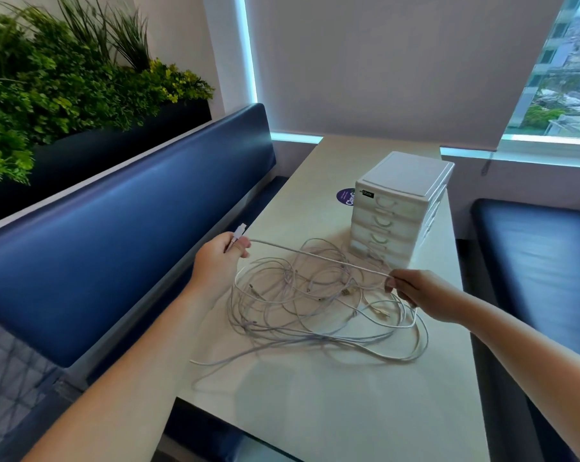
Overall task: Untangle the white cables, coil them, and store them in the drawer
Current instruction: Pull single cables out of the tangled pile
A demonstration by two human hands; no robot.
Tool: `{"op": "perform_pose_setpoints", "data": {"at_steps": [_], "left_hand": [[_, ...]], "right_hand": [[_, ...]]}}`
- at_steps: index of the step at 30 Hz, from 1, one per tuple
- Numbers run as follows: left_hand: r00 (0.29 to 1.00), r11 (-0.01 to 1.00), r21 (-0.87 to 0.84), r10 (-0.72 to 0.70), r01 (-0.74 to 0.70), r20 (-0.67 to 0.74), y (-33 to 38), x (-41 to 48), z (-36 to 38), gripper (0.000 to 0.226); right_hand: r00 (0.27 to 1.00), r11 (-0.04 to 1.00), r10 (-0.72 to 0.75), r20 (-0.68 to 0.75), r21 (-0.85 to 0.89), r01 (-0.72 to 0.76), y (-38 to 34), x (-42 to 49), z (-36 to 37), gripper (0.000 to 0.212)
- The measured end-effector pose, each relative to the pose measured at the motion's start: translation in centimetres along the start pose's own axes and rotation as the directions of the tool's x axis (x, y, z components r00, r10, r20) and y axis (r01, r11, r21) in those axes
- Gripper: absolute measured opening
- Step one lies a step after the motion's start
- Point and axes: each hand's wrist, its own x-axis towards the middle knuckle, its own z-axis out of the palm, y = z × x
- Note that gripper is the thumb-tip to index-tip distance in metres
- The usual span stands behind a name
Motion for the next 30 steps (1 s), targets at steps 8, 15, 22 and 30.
{"op": "perform_pose_setpoints", "data": {"at_steps": [8, 15, 22, 30], "left_hand": [[0.998, 0.991, 0.118, -0.064, 0.065, -0.008, -1.9, 0.1, -0.6, 0.024], [0.992, 0.978, 0.164, -0.126, 0.126, -0.013, -3.6, -0.8, -0.6, 0.027], [0.992, 0.976, 0.186, -0.12, 0.111, 0.038, -3.6, -2.1, -0.2, 0.025], [0.975, 0.979, 0.115, -0.183, 0.169, 0.123, -3.7, -1.6, 1.0, 0.023]], "right_hand": [[0.992, 0.993, -0.102, -0.078, -0.064, 0.097, -1.3, -1.9, -1.9, 0.017], [0.98, 0.969, -0.039, -0.197, 0.231, 0.085, -2.6, -2.4, -3.7, 0.008], [0.956, 0.596, 0.078, -0.281, 0.782, 0.181, -5.6, -3.3, -4.1, 0.009], [0.982, 0.002, 0.046, -0.186, 0.983, 0.186, -9.9, -1.9, -3.3, 0.007]]}}
